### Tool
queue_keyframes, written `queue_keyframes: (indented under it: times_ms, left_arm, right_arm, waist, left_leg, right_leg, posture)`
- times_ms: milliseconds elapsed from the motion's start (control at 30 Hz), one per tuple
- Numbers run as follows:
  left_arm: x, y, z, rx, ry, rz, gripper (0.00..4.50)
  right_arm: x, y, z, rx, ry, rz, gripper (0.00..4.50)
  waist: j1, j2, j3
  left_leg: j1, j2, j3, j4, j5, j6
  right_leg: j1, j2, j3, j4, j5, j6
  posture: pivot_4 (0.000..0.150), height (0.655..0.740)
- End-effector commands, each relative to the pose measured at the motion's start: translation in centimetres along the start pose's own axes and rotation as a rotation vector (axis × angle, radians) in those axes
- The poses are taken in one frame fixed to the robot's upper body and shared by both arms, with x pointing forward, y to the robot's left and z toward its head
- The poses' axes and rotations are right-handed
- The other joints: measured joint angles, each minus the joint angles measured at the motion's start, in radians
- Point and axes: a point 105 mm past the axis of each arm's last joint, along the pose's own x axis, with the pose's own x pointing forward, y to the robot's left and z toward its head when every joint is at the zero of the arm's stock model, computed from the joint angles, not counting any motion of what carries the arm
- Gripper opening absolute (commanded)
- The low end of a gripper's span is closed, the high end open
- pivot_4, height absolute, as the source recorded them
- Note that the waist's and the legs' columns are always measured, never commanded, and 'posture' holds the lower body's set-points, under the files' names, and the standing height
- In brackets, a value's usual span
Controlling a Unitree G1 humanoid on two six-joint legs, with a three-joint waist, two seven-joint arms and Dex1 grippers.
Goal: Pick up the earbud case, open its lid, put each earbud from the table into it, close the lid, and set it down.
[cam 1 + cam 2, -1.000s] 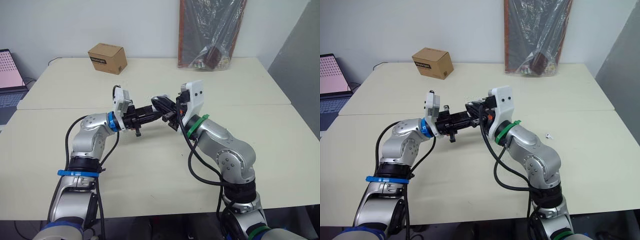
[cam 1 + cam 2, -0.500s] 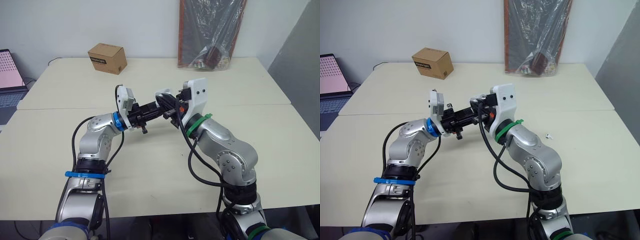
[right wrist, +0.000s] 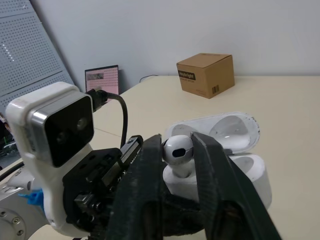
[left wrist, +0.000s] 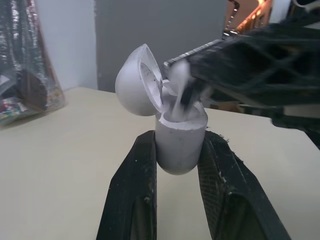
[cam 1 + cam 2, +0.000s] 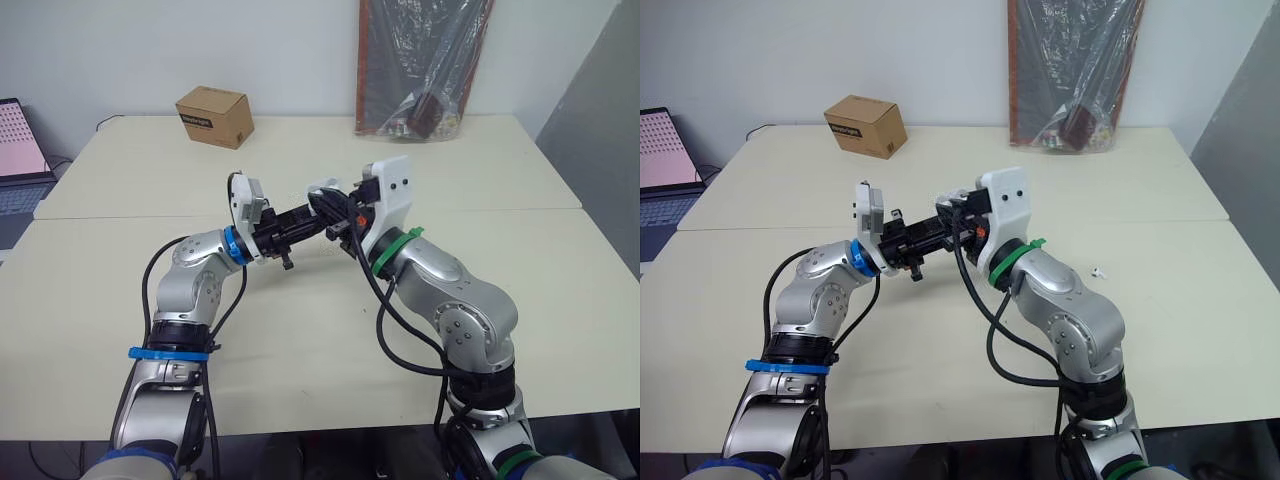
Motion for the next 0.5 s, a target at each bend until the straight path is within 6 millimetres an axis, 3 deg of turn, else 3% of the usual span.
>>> queue_keyframes:
  times_ms: [33, 300, 500]
  left_arm:
    - [0.4, -0.5, 3.1, 0.080, -0.100, -0.035, 0.76]
    - [0.1, -0.5, 2.9, 0.078, -0.087, -0.030, 0.76]
    - [-0.5, -0.1, 2.4, 0.078, -0.054, -0.019, 0.76]
  right_arm:
    - [-0.1, -0.2, 0.4, -0.031, -0.022, -0.009, 2.05]
    - [-1.0, -0.2, 1.9, -0.031, -0.098, 0.014, 2.05]
    - [-3.1, 0.4, 4.2, -0.008, -0.189, 0.125, 2.05]
  waist:
    - [0.000, 0.000, 0.000]
    - [0.000, 0.000, 0.000]
    - [0.001, 0.000, 0.000]
  left_leg:
    - [0.000, 0.000, 0.000, 0.000, 0.000, 0.000]
    - [0.000, 0.000, 0.000, 0.000, 0.000, 0.000]
    - [0.000, 0.000, 0.000, 0.000, 0.000, 0.000]
  right_leg:
    - [0.000, 0.000, 0.000, 0.000, 0.000, 0.000]
    - [0.000, 0.000, 0.000, 0.000, 0.000, 0.000]
    - [0.000, 0.000, 0.000, 0.000, 0.000, 0.000]
  posture:
    - [0.150, 0.7400]
    - [0.150, 0.7400]
    - [0.150, 0.7400]
